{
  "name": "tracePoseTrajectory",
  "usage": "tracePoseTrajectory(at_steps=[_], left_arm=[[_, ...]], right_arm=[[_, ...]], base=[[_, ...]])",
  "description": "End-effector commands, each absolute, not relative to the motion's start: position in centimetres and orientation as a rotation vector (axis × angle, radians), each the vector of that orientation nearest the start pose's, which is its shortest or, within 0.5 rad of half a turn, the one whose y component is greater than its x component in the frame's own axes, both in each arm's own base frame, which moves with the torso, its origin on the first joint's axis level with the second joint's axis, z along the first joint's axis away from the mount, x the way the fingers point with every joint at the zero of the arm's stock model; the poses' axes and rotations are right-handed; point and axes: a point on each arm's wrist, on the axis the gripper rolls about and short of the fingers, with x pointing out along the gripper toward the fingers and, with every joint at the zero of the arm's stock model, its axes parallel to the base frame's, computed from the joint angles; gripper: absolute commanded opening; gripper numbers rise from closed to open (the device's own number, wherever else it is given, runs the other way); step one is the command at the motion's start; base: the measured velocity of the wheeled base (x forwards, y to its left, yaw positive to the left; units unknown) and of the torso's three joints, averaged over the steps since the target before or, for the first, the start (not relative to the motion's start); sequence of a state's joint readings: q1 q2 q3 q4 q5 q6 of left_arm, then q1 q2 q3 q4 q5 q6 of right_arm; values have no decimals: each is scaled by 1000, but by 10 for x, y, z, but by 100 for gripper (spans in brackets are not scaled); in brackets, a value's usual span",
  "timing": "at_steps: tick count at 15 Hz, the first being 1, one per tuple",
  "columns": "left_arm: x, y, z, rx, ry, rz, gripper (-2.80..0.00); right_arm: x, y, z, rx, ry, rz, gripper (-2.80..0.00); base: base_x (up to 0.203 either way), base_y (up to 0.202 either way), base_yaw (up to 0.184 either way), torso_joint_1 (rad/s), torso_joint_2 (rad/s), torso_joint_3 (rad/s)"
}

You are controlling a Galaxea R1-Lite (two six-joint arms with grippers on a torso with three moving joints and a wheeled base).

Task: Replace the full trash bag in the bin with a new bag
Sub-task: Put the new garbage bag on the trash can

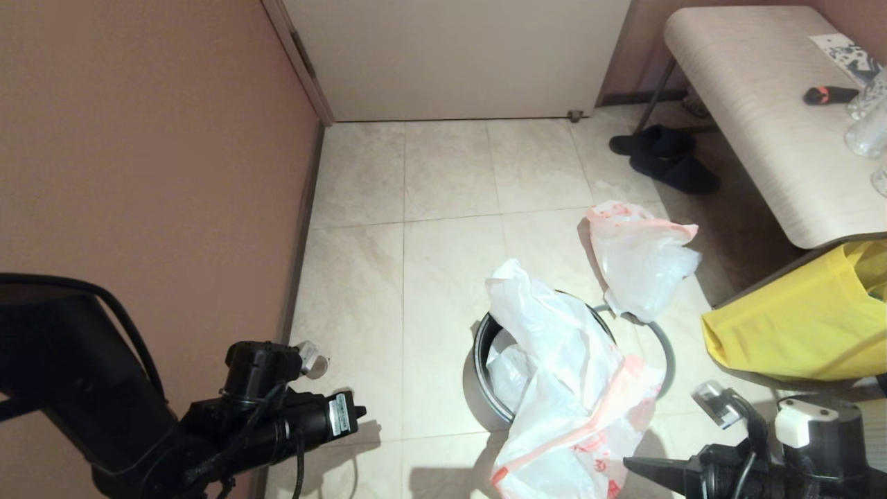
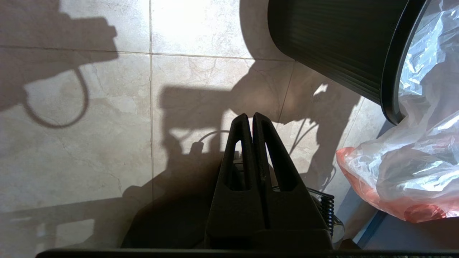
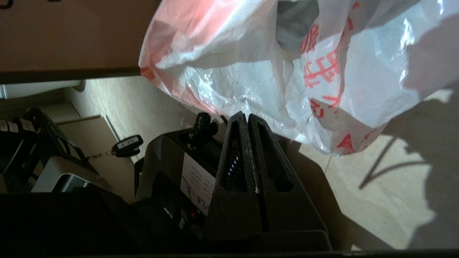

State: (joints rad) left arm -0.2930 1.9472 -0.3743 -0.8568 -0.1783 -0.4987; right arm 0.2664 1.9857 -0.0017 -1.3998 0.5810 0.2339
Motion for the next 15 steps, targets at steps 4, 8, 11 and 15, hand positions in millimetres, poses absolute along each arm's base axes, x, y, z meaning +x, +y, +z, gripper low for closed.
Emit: tracePoseTrajectory(at_steps=[4, 8, 11, 15], left_arm=[[250, -80, 37, -430, 813, -261, -280], [251, -80, 37, -430, 813, -261, -280], [251, -80, 37, -430, 813, -261, -280], [252, -80, 37, -430, 813, -261, -280]], right_arm=[[186, 67, 14, 231, 790, 775, -280], [187, 74, -17, 160, 888, 818, -280], [195, 78, -29, 142, 840, 839, -280], [218, 89, -12, 208, 689, 859, -280]], base=[[0, 0, 0, 0, 0, 0], [0, 0, 0, 0, 0, 0], [0, 0, 0, 0, 0, 0], [0, 0, 0, 0, 0, 0]])
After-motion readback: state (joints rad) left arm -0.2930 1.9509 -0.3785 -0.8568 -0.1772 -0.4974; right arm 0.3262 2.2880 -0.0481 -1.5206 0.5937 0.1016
